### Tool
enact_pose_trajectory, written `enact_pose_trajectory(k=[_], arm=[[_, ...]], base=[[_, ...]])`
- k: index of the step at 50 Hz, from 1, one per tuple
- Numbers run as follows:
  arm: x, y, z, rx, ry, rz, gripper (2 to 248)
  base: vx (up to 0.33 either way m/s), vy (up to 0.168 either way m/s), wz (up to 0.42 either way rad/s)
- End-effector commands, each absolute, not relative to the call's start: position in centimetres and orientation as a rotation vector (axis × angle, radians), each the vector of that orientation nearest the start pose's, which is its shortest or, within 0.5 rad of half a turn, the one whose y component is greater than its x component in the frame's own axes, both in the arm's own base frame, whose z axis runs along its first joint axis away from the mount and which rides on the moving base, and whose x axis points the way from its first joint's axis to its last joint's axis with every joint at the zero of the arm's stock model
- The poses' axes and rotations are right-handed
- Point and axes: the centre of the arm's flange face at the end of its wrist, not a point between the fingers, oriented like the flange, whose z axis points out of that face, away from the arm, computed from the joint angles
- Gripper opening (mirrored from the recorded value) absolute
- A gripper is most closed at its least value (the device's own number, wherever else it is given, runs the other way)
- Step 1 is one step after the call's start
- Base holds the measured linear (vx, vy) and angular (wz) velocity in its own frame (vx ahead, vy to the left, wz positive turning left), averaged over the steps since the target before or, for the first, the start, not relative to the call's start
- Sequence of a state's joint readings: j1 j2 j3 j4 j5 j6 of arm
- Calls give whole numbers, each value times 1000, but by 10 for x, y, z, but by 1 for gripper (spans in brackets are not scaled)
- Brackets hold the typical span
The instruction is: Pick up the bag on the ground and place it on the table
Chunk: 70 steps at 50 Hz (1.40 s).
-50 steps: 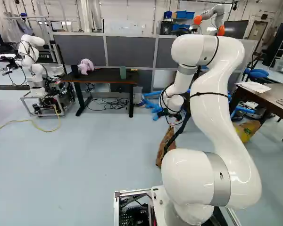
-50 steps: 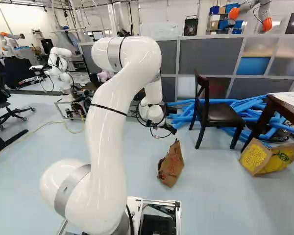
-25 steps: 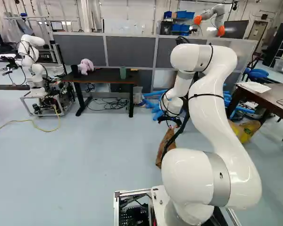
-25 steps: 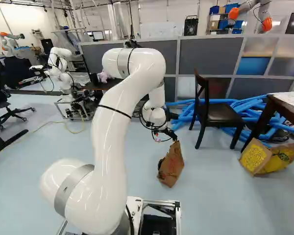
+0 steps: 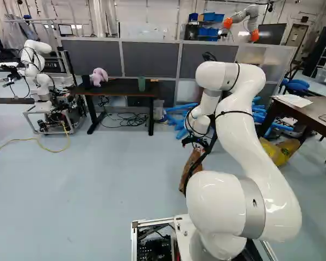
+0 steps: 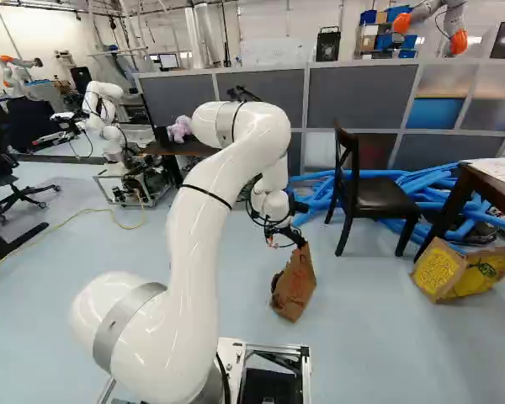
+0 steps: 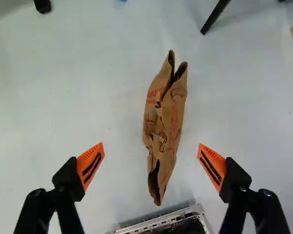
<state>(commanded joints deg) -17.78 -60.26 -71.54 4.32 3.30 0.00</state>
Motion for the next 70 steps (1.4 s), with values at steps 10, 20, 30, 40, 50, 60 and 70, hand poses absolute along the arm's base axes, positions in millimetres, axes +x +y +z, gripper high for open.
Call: enact_pose_trajectory(k=[10, 20, 30, 40, 50, 60, 70], arm=[[571, -189, 65, -3089, 617, -336, 247], [578, -195, 49, -3086, 627, -281, 247], [581, -196, 33, -3083, 626, -224, 247], [581, -195, 18, -3079, 628, -167, 247], [581, -196, 2, -3049, 742, -142, 247], [582, -196, -13, -3003, 895, -130, 247], [583, -196, -28, -2954, 1034, -121, 247]], base=[[0, 0, 0], [0, 0, 0], [0, 0, 0], [0, 0, 0], [0, 0, 0], [0, 0, 0], [0, 0, 0]])
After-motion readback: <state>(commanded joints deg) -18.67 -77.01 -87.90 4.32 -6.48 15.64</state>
